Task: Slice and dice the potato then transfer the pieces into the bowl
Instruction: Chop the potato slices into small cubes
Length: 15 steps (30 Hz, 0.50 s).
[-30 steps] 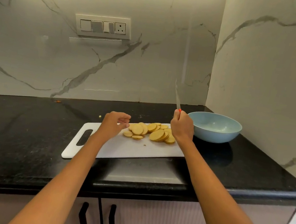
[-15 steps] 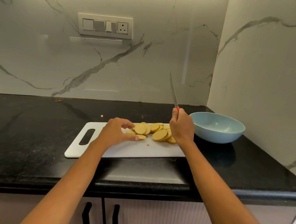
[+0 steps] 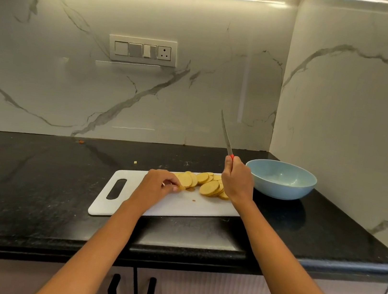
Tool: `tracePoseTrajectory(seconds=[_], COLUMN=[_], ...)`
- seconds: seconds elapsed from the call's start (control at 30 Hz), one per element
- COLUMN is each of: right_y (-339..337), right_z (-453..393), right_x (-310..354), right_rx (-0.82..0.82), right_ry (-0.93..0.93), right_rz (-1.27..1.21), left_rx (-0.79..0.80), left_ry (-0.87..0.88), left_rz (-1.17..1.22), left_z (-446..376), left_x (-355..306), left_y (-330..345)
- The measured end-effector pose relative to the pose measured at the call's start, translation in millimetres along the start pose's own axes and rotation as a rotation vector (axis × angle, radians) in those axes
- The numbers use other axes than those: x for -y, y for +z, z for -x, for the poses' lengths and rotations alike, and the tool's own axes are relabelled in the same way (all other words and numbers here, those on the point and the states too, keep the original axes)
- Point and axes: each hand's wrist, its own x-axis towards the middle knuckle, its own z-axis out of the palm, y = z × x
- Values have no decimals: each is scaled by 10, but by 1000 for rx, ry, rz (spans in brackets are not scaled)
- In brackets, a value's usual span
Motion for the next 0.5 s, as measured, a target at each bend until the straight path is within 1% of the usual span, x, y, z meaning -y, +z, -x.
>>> tracePoseTrajectory(seconds=[0.13, 0.23, 0.3, 0.43, 0.5], right_y=[-22, -16, 9, 73, 89], right_z=[58, 141, 221, 344, 368], right_x=[48, 155, 246, 383, 411], right_rx=[40, 90, 118, 219, 266], right_ry=[-19, -67, -103, -143, -153], right_rz=[-27, -25, -35, -20, 0], left_rx=[-47, -41, -80, -225, -246], left_ry=[-87, -130, -149, -213, -251], left_rz=[71, 119, 143, 31, 22], left_z=[108, 185, 200, 211, 216], left_x=[107, 92, 35, -2, -1], left_y=[-141, -154, -145, -110, -86])
